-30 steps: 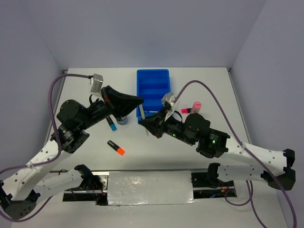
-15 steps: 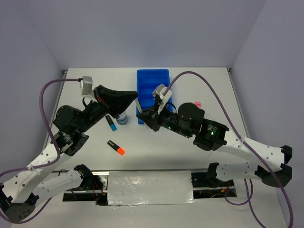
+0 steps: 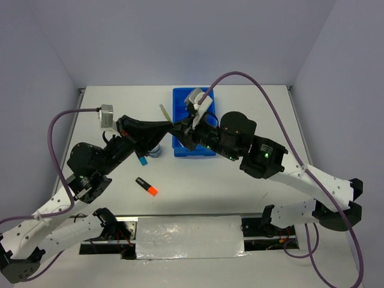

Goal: Sort the stationery into containers
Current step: Close the pen cap on the pen, then place the pen in the storage box.

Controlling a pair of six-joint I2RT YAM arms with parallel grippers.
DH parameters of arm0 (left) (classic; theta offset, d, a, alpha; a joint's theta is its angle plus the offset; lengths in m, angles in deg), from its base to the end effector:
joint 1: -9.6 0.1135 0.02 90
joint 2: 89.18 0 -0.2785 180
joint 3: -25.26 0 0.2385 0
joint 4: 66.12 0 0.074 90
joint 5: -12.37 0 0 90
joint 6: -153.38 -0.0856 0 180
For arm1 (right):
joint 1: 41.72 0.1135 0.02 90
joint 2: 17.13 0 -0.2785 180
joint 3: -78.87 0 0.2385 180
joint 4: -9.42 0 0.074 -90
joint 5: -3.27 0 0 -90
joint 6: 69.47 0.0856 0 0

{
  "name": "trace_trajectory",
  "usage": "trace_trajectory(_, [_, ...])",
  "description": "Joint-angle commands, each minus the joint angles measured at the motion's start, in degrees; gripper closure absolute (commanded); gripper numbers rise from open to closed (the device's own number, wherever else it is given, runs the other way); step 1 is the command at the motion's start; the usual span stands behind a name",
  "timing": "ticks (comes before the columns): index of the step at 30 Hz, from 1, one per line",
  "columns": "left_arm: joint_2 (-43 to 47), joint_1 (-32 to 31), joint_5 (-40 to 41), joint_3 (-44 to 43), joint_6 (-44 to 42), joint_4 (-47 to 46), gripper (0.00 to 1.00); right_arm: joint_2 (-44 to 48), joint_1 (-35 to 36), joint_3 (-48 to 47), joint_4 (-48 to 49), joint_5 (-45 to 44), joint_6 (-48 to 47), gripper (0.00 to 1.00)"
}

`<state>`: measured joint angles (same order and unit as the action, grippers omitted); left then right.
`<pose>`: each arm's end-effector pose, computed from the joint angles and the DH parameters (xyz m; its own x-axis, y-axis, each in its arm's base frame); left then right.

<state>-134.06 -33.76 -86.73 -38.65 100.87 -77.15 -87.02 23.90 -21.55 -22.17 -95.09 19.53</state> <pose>0.1254 -0.1371 0.4672 -0.1842 -0.6526 -0.7350 0.8385 0.2857 -0.4639 0.1304 0.2575 0.4932 0.0070 -0.0263 -0.9996 -0.8411 0.5404 -0.0201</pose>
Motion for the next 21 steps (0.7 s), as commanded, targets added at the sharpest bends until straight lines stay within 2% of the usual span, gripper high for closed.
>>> trace_trajectory(1, [-1.4, -1.7, -1.9, 0.0, -3.0, 24.0, 0.93, 2.9, 0.5, 2.4, 23.0, 2.4, -0.9, 1.0])
trace_trajectory(4, [-0.8, -1.7, 2.8, -5.1, -5.3, 28.3, 0.83, 4.7, 0.4, 10.9, 24.9, -0.2, 0.2, 1.0])
trace_trajectory(6, [-0.9, -1.6, 6.9, -9.4, -6.8, 30.6, 0.69, 5.6, -0.1, 15.8, 25.7, -2.7, 0.9, 1.0])
trace_trajectory(7, [-0.9, -1.7, 8.5, -10.8, -7.4, 33.1, 0.57, 5.9, -1.5, 17.1, 25.5, -3.3, 0.9, 1.0])
trace_trajectory(9, [-0.4, -1.7, 14.4, -14.3, -8.0, 35.6, 0.45, 6.6, -3.9, 21.0, 25.4, -2.0, 3.5, 1.0])
trace_trajectory(10, [0.1, -1.7, 16.9, -15.2, -8.0, 36.9, 0.31, 6.8, -5.3, 22.2, 25.2, -1.1, 4.0, 1.0])
trace_trajectory(11, [0.9, -1.7, 23.0, -16.6, -7.6, 40.4, 0.21, 6.9, -8.8, 24.5, 24.8, 1.8, 3.8, 1.0])
trace_trajectory(13, [1.8, -1.7, 29.4, -17.8, -6.6, 44.0, 0.01, 6.3, -14.3, 25.5, 22.7, 6.5, 2.2, 1.0])
trace_trajectory(15, [2.6, -1.7, 38.0, -19.4, -6.3, 50.7, 0.01, 3.7, -16.8, 24.8, 16.3, 13.6, -5.6, 1.0])
trace_trajectory(16, [2.8, -1.7, 39.7, -19.6, -6.8, 52.7, 0.01, 2.6, -17.5, 24.3, 13.7, 15.5, -8.8, 1.0])
trace_trajectory(17, [3.3, -1.7, 41.0, -19.2, -7.6, 55.5, 0.01, 1.3, -18.5, 23.6, 11.3, 16.9, -16.2, 1.0])
trace_trajectory(18, [3.7, -1.6, 42.8, -18.9, -9.0, 56.7, 0.01, -1.3, -18.7, 23.4, 7.0, 18.2, -20.4, 1.0])
trace_trajectory(21, [5.2, -1.6, 42.6, -15.6, -12.3, 58.7, 0.01, -6.4, -20.0, 22.3, 1.9, 20.0, -31.9, 1.0])
